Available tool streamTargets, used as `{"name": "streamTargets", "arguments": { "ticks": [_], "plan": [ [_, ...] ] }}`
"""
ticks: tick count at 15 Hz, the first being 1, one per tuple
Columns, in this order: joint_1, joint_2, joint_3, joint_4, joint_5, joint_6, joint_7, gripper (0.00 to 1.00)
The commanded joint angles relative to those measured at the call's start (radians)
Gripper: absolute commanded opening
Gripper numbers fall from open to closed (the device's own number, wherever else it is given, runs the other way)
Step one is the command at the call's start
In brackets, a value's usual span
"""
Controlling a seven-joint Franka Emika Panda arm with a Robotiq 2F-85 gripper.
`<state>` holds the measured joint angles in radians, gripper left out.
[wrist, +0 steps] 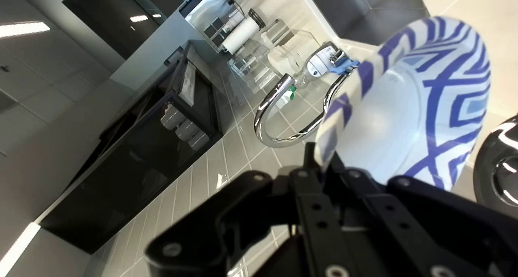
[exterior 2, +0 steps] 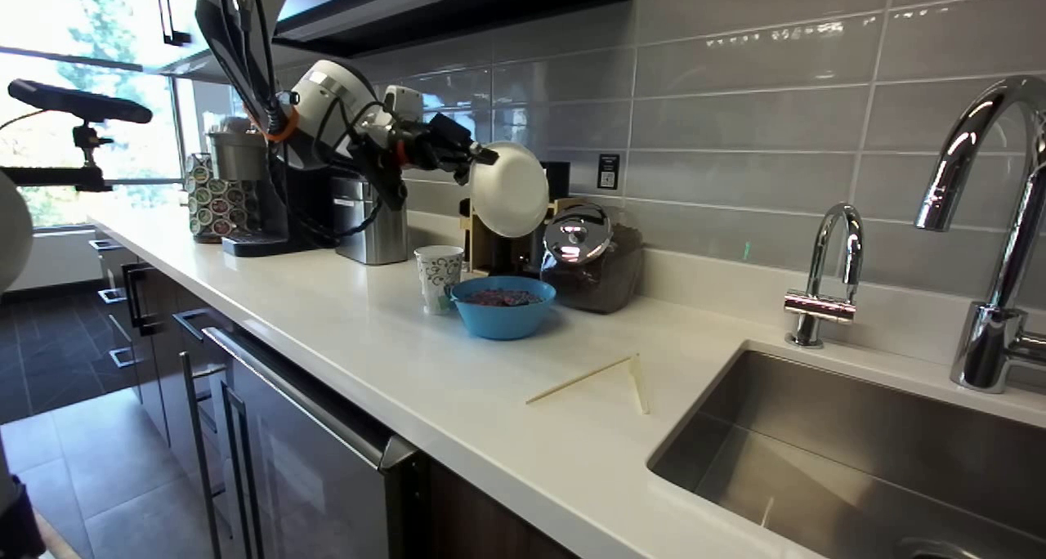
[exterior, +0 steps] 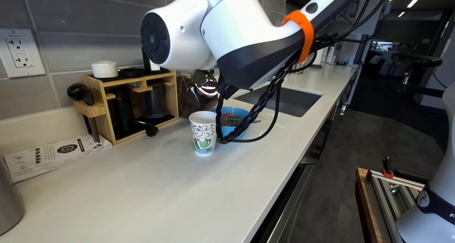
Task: Pick up the plate and pour it's contents in the bowl
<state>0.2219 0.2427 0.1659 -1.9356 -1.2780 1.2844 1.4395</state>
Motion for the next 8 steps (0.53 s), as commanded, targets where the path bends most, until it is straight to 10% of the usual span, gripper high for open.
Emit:
{"name": "streamTargets", "arguments": {
  "ticks": [1, 8],
  "plan": [
    [0.008, 0.032, 0.01, 0.026, -0.008, -0.034, -0.022, 0.01],
    [-0.043, -0.025, 0.003, 0.048, 0.225, 0.066, -0.009, 0.01]
  ]
}}
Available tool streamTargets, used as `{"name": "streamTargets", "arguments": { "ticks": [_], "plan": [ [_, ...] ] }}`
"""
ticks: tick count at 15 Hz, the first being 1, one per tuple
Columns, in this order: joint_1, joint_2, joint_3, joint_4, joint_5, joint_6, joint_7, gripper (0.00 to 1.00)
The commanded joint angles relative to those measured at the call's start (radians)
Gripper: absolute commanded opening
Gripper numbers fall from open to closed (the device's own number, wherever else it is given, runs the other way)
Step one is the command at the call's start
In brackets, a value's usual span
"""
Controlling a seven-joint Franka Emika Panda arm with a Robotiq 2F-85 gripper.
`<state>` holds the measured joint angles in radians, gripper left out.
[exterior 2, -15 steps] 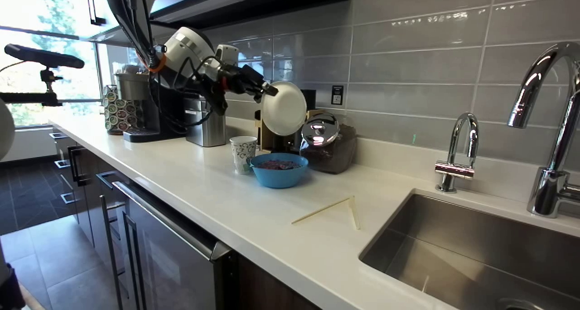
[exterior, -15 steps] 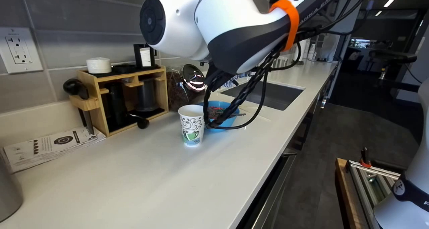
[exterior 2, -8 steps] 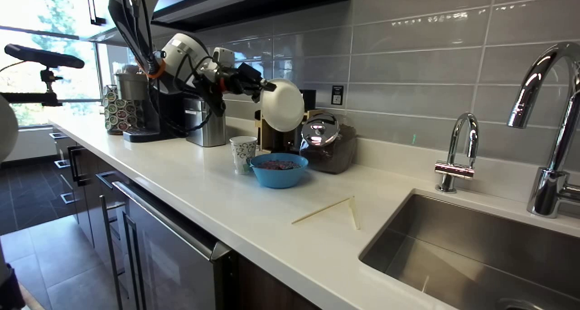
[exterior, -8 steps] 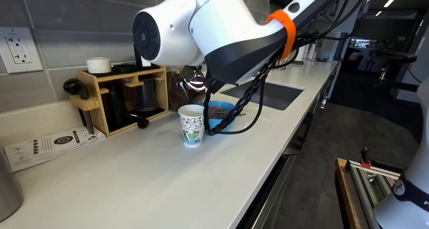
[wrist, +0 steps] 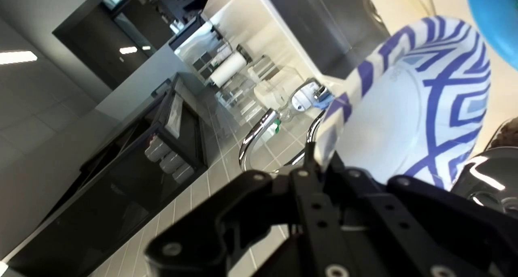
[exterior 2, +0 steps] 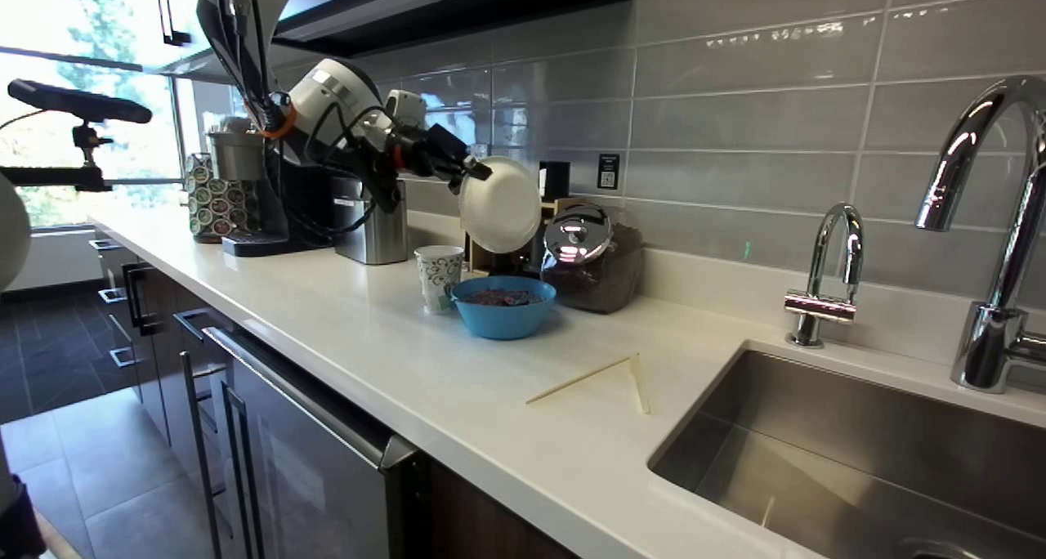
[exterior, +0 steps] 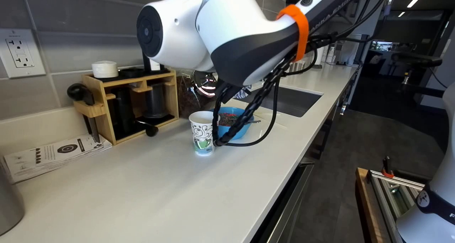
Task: Pick up the plate and pour it's contents in the bowl
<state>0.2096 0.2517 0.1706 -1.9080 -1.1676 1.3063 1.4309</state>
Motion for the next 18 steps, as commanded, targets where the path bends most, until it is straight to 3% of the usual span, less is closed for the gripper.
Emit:
{"name": "streamTargets", "arguments": {
  "ticks": [1, 9, 17, 18],
  "plan": [
    [-0.038, -0.053, -0.006, 0.021, 0.152, 0.056, 0.001, 0.01],
    [-0.033, -0.173, -0.005, 0.075, 0.432, 0.063, 0.147, 0.01],
    [0.055, -0.214, 0.082, 0.101, 0.57, 0.244, 0.457, 0.01],
    [-0.004, -0.346, 0.029, -0.065, 0.579, 0.388, 0.4, 0.01]
  ]
}}
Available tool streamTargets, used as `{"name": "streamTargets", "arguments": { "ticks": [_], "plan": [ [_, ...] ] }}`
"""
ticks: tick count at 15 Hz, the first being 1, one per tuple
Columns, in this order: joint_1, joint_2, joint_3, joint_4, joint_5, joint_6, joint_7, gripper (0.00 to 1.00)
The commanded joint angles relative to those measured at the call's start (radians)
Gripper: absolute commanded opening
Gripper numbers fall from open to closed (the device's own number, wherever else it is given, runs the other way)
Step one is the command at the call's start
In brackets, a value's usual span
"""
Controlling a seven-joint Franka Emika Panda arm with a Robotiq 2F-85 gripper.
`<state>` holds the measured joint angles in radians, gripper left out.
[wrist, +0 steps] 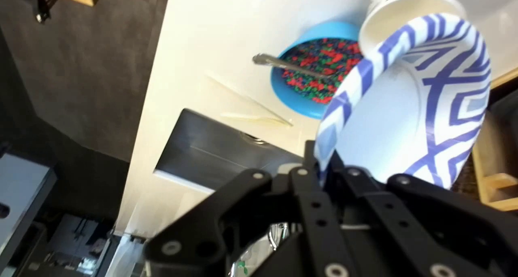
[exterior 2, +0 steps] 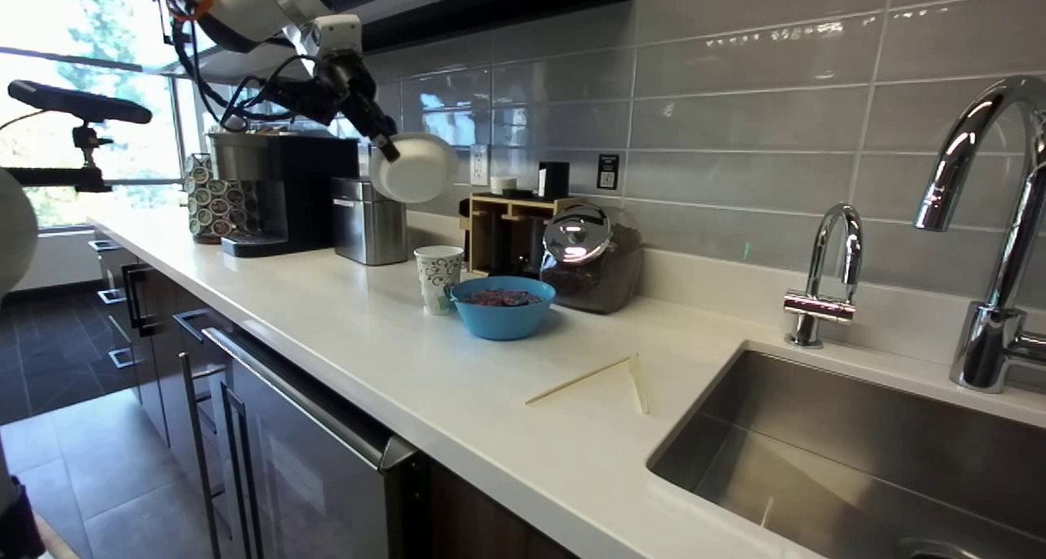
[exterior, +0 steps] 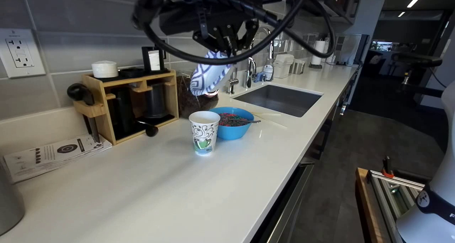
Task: Pick up the plate and pour it's contents in the bowl
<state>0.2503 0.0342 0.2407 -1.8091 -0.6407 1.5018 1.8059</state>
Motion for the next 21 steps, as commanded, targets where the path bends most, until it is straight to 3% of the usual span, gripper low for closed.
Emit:
{"name": "streamTargets", "arguments": {
  "ticks": [1, 9, 14, 16, 19, 21],
  "plan": [
    [-0.041, -0.127, -0.039, -0.169, 0.061, 0.241, 0.045, 0.01],
    [-0.19, -0.239, -0.183, -0.451, 0.216, 0.851, -0.03, 0.01],
    [-0.224, -0.26, -0.22, -0.621, 0.367, 1.271, -0.217, 0.01],
    [-0.187, -0.266, -0.236, -0.687, 0.527, 1.39, -0.387, 0.01],
    [0.051, -0.272, -0.389, -0.751, 0.756, 1.486, -0.625, 0.01],
    [0.19, -0.302, -0.456, -0.768, 0.904, 1.475, -0.778, 0.01]
  ]
}}
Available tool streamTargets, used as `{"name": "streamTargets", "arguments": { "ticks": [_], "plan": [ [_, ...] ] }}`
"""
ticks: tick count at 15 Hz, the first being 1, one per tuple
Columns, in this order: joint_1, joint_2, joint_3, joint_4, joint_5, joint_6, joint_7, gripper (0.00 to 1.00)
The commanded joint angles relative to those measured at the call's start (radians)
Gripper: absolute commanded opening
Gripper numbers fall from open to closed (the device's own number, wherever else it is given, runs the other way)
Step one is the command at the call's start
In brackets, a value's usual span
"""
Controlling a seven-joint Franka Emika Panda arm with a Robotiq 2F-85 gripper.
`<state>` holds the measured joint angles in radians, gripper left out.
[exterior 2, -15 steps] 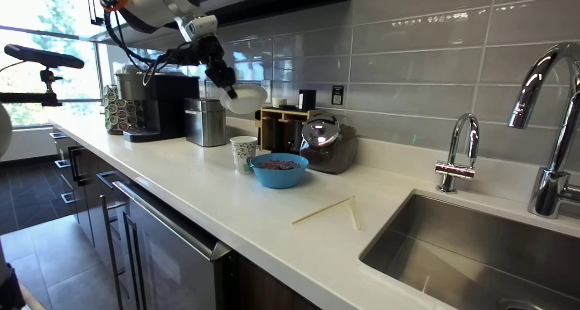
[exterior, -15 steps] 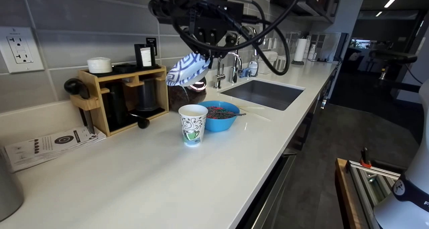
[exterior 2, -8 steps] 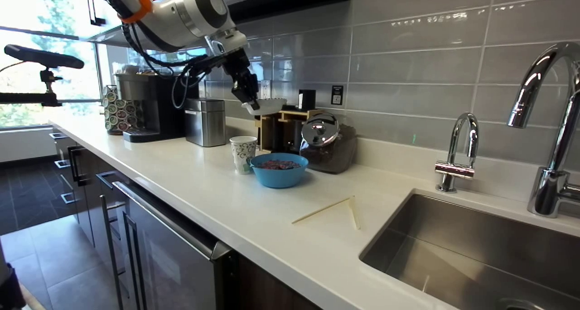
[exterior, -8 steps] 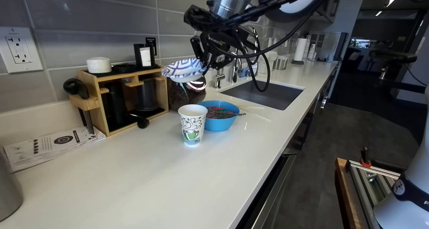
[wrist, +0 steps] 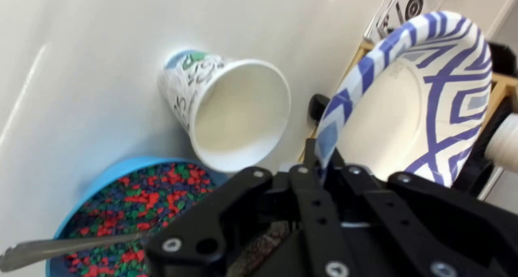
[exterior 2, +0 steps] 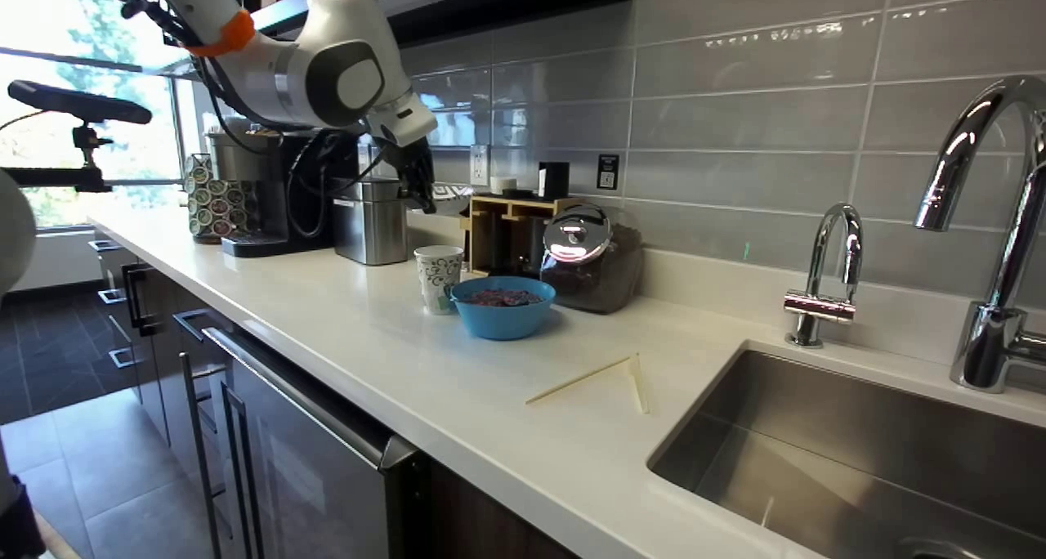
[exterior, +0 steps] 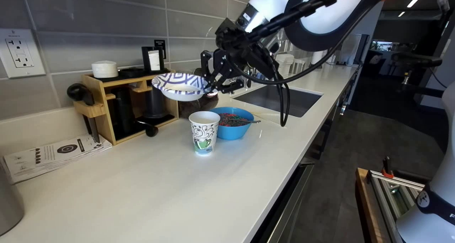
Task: Pick up the plate and pour it's contents in the bowl
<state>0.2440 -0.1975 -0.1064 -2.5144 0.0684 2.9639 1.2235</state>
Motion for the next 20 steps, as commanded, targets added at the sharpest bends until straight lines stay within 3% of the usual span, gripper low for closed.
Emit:
{"name": "streamTargets", "arguments": {
  "ticks": [1, 5, 9, 10, 13, 15, 20],
  "plan": [
    [0.267, -0.089, -0.153, -0.063, 0.253, -0.012, -0.269, 0.01],
    [0.487, -0.147, -0.316, -0.032, 0.489, -0.149, -0.557, 0.01],
    [0.565, -0.113, -0.432, 0.025, 0.583, -0.387, -0.719, 0.01],
    [0.409, -0.06, -0.293, 0.051, 0.678, -0.475, -0.797, 0.01],
    [0.253, 0.025, -0.173, 0.091, 0.723, -0.618, -0.852, 0.01],
    [0.136, 0.075, -0.062, 0.111, 0.711, -0.644, -0.853, 0.01],
    [-0.002, 0.156, 0.107, 0.139, 0.667, -0.557, -0.813, 0.01]
  ]
}}
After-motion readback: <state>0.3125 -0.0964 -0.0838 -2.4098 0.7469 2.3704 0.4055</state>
